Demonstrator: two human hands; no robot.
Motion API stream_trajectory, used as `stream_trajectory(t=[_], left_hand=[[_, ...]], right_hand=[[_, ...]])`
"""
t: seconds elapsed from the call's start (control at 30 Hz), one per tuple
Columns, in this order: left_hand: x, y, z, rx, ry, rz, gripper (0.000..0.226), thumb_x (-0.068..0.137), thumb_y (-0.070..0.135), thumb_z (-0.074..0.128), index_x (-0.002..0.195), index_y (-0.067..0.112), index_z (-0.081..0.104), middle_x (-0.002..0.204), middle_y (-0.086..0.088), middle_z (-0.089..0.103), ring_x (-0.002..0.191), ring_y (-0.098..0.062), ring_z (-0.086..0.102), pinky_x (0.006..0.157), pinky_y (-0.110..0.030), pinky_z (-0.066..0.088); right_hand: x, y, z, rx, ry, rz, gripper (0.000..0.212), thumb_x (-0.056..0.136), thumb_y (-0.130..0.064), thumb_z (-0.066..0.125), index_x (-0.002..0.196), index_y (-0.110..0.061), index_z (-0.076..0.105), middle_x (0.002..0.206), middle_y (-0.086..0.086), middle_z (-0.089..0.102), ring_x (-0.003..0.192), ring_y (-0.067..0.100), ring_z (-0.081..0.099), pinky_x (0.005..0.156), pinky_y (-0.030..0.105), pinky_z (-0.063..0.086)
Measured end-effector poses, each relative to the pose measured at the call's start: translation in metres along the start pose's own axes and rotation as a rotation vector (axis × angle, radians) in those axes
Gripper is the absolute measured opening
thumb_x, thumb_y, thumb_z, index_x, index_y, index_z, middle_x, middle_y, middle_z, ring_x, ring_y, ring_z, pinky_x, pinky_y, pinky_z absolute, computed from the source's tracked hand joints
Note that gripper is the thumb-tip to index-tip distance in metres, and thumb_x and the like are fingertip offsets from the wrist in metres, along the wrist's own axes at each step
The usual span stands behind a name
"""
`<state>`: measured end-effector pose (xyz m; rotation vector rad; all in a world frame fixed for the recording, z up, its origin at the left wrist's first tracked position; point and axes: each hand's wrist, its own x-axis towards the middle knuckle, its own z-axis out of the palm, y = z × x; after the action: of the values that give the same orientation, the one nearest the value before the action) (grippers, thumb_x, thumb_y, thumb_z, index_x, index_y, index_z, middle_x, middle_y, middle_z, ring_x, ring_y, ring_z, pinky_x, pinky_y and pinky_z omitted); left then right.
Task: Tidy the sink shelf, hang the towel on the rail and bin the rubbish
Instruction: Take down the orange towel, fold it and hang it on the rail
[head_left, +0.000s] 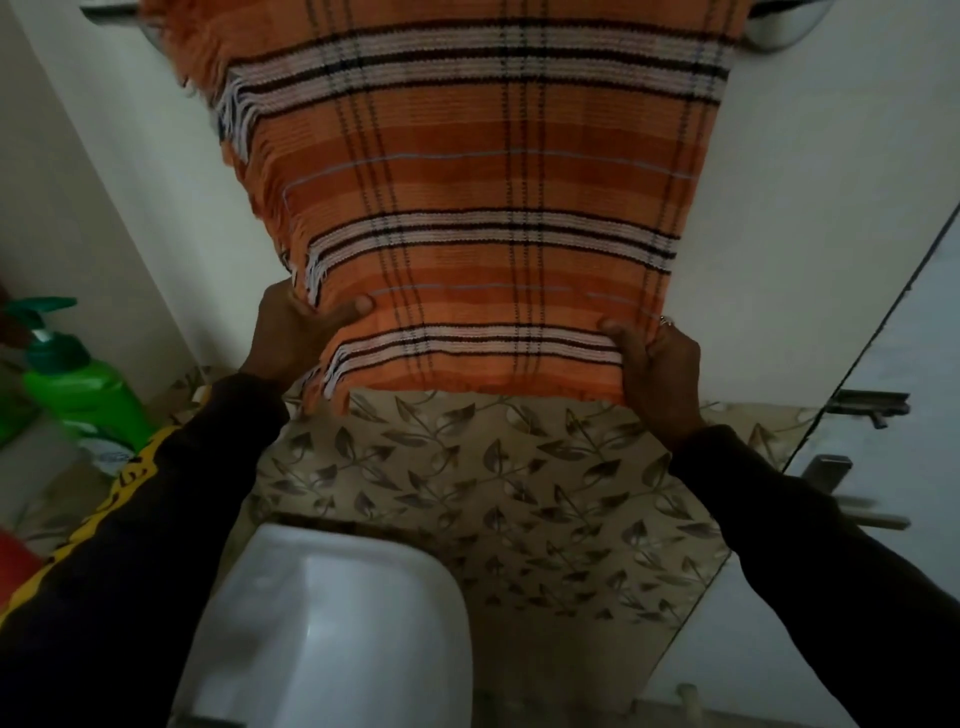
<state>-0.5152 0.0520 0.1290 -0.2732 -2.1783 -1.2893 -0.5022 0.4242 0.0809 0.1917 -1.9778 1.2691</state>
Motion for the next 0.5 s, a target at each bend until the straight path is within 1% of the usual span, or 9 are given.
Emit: stream_trajectory(t=[0.1, 0.17, 0.2, 0.27, 0.33, 0.37, 0.43, 0.47, 0.5], left_hand=[[-0.002, -0.005, -0.005, 0.008, -0.108, -0.042, 0.069, 0.072, 0.051, 0.08, 0.131, 0.023, 0.057, 0.118, 0.012, 0.062, 0.106, -0.004, 0.061, 0.091, -0.023, 0.05], [-0.006, -0.007, -0.008, -0.015, -0.156, -0.07, 0.066, 0.074, 0.046, 0.079, 0.132, 0.024, 0.056, 0.121, 0.01, 0.063, 0.11, -0.009, 0.061, 0.096, -0.034, 0.05], [-0.007, -0.006, -0.009, -0.014, -0.177, -0.077, 0.07, 0.072, 0.05, 0.08, 0.132, 0.023, 0.056, 0.124, 0.007, 0.063, 0.113, -0.011, 0.061, 0.097, -0.036, 0.049], [-0.007, -0.003, -0.012, 0.016, -0.22, -0.089, 0.08, 0.065, 0.059, 0.077, 0.133, 0.021, 0.057, 0.128, 0.001, 0.063, 0.117, -0.017, 0.06, 0.099, -0.038, 0.048], [-0.007, -0.003, -0.014, 0.066, -0.236, -0.106, 0.083, 0.064, 0.06, 0.077, 0.133, 0.017, 0.058, 0.131, -0.005, 0.063, 0.119, -0.021, 0.06, 0.101, -0.038, 0.046], [-0.007, -0.004, -0.014, 0.087, -0.23, -0.119, 0.081, 0.066, 0.057, 0.08, 0.132, 0.015, 0.059, 0.13, -0.007, 0.063, 0.119, -0.022, 0.06, 0.101, -0.036, 0.045], [-0.011, -0.005, -0.011, 0.133, -0.178, -0.14, 0.07, 0.073, 0.047, 0.079, 0.13, 0.01, 0.06, 0.128, -0.012, 0.064, 0.117, -0.025, 0.061, 0.098, -0.031, 0.044], [-0.012, -0.005, -0.008, 0.162, -0.144, -0.144, 0.066, 0.076, 0.045, 0.077, 0.129, 0.008, 0.061, 0.126, -0.014, 0.065, 0.115, -0.027, 0.062, 0.095, -0.03, 0.043], [-0.013, -0.005, -0.006, 0.201, -0.12, -0.14, 0.065, 0.078, 0.046, 0.074, 0.128, 0.007, 0.061, 0.123, -0.016, 0.066, 0.112, -0.029, 0.063, 0.093, -0.03, 0.044]], right_hand=[[0.0, 0.006, 0.002, -0.074, -0.038, 0.0, 0.044, 0.091, -0.045, 0.062, 0.099, -0.004, 0.076, 0.084, -0.004, 0.065, 0.077, -0.008, 0.058, 0.061, -0.005, 0.038], [0.001, 0.009, 0.001, -0.127, -0.073, 0.002, 0.042, 0.091, -0.046, 0.063, 0.095, -0.007, 0.076, 0.082, -0.002, 0.068, 0.069, -0.001, 0.061, 0.06, -0.003, 0.039], [0.001, 0.01, 0.001, -0.159, -0.096, -0.001, 0.044, 0.091, -0.049, 0.063, 0.093, -0.007, 0.076, 0.08, 0.001, 0.069, 0.068, 0.006, 0.063, 0.061, 0.001, 0.04], [0.0, 0.013, -0.001, -0.265, -0.134, -0.029, 0.055, 0.093, -0.059, 0.057, 0.089, -0.007, 0.075, 0.079, 0.009, 0.072, 0.069, 0.021, 0.064, 0.063, 0.016, 0.039], [-0.001, 0.011, -0.001, -0.349, -0.14, -0.034, 0.067, 0.09, -0.071, 0.05, 0.085, -0.009, 0.075, 0.078, 0.014, 0.072, 0.067, 0.021, 0.061, 0.064, 0.024, 0.036], [0.0, 0.007, -0.002, -0.342, -0.128, -0.006, 0.068, 0.088, -0.074, 0.048, 0.077, -0.012, 0.073, 0.073, 0.013, 0.07, 0.065, 0.022, 0.06, 0.062, 0.027, 0.038], [-0.002, 0.003, -0.004, -0.362, -0.132, 0.017, 0.061, 0.088, -0.077, 0.044, 0.061, -0.023, 0.054, 0.063, 0.007, 0.061, 0.061, 0.025, 0.06, 0.06, 0.028, 0.038], [-0.003, 0.0, -0.005, -0.382, -0.151, 0.007, 0.06, 0.088, -0.078, 0.041, 0.06, -0.026, 0.048, 0.061, 0.004, 0.057, 0.06, 0.025, 0.059, 0.06, 0.027, 0.036], [-0.003, -0.002, -0.005, -0.377, -0.16, 0.012, 0.058, 0.086, -0.077, 0.037, 0.06, -0.026, 0.047, 0.061, 0.002, 0.056, 0.059, 0.024, 0.059, 0.06, 0.026, 0.036]])
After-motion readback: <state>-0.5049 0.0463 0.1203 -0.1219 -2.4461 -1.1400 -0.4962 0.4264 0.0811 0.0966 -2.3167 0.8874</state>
